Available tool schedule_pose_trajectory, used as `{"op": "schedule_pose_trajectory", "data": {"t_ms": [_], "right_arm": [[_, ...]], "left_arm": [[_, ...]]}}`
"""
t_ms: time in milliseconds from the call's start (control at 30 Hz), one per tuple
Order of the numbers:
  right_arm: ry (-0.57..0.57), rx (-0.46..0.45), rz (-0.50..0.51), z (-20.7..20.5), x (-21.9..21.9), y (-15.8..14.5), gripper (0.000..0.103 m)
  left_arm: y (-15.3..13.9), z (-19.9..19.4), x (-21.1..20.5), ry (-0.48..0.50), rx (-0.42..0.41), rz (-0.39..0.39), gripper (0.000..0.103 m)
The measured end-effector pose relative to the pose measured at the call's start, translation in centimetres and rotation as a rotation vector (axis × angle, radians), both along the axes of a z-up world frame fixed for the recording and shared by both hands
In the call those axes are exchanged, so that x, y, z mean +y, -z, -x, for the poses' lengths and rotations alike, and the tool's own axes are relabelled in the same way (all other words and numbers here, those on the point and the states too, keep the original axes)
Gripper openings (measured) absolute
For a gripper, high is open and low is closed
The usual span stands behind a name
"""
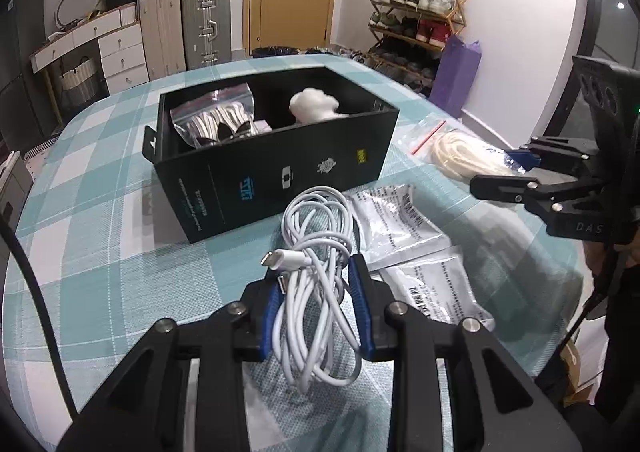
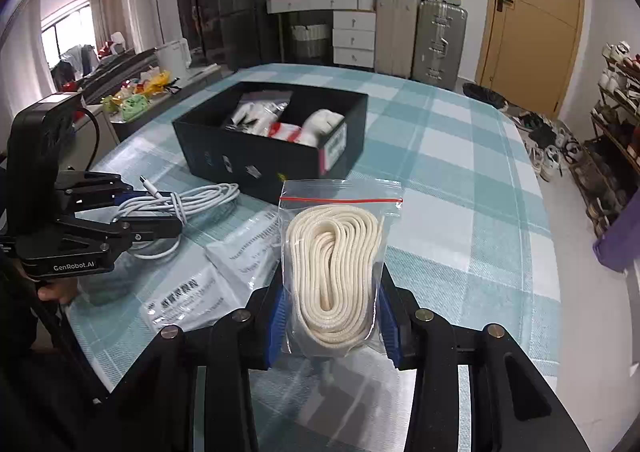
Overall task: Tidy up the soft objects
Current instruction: 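Carry the rope bag with the right tool while the left tool carries the cable over the box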
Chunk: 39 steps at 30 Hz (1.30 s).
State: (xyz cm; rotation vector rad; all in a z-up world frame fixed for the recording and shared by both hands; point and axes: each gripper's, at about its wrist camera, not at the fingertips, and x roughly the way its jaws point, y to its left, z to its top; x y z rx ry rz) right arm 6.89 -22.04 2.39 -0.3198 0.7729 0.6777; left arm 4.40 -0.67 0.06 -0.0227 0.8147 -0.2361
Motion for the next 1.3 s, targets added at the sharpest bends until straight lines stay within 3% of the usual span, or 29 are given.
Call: {"op": "schedule_pose_trajectory", "data": {"t_ms": [700, 1300], "right_arm": [[-0.008, -0.072, -0.069, 0.8, 2.2, -3.2, 0.040], [0.028, -0.047, -0.061, -2.3, 6.4, -4.2, 0.040]], "left_arm": [[-5.0, 0.3, 2.6, -0.061, -0.127, 0.058, 0.030], [-6.3, -3.5, 4.5, -0.112, -0.173, 0.045, 0.030]]}}
